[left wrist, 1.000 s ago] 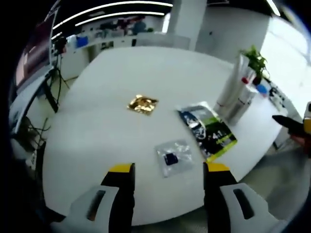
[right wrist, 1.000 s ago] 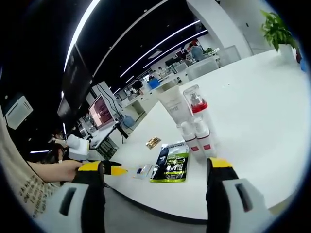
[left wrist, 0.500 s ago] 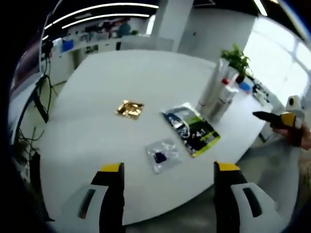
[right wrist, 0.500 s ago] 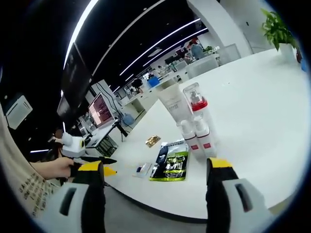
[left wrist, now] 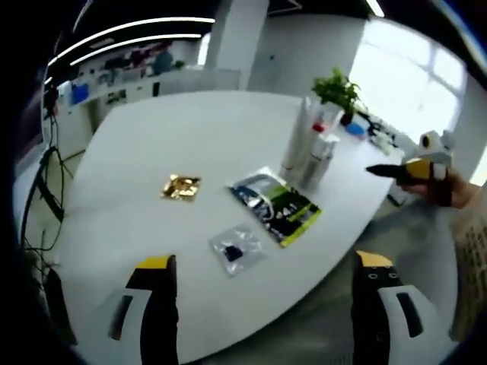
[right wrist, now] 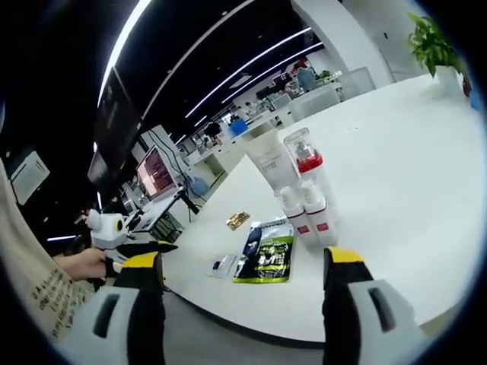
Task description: Arrange the skincare products in the storage area until every visible bottle or jar stands upright without overlapping.
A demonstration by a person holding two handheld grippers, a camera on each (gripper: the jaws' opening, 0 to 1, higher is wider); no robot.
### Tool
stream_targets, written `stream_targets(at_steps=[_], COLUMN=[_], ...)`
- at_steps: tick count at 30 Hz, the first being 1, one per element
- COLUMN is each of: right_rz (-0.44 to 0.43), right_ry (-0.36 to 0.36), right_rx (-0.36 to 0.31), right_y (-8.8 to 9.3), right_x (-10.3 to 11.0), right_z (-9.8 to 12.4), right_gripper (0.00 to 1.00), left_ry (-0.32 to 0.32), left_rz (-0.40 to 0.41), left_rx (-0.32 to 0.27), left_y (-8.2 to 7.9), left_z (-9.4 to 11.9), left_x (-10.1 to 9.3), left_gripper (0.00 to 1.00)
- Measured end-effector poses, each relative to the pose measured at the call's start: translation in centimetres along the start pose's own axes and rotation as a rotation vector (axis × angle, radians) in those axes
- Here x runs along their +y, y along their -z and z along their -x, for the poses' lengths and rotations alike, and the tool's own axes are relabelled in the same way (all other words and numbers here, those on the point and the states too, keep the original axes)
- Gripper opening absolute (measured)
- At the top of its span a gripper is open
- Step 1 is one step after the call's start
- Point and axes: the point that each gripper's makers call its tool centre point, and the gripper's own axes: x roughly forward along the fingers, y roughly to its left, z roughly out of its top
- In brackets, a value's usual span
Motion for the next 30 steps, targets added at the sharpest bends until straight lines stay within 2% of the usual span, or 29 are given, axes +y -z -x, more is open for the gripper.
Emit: stream_targets(at_steps=[3, 8, 16, 21, 30], right_rz=[0.001, 0.001, 0.000, 0.000, -0.006], right_ry=[0.002, 0.006, 0.013, 0.018, 0.019], right_rx=[0.006, 0.012, 0.012, 0.009, 0.009], right_y=[0.09, 0.18, 0.20, 0.18, 0.15], right_x=[-0.04, -0.09, -0.17, -0.23, -0.30], right_z=[-0.02, -0.06, -0.04, -0.01, -0.03], right_gripper=[0.87, 0.87, 0.87, 0.87, 0.86], left_ry=[-0.010, 0.012, 0.016, 0.025, 0.039], left_rz=[-0.030, -0.102, -0.073, -0.093, -0.075], left_rx=[0.006, 0.039, 0.028, 0.045, 0.051], left_y=[0.11, 0.67, 0.53, 0.82, 0.86], left_z=[-0.08, -0.41, -0.46, -0.61, -0.83], left_x=[-0.05, -0.74, -0.45, -0.67, -0.66], left_gripper=[0.94, 0.94, 0.93, 0.93, 0.94])
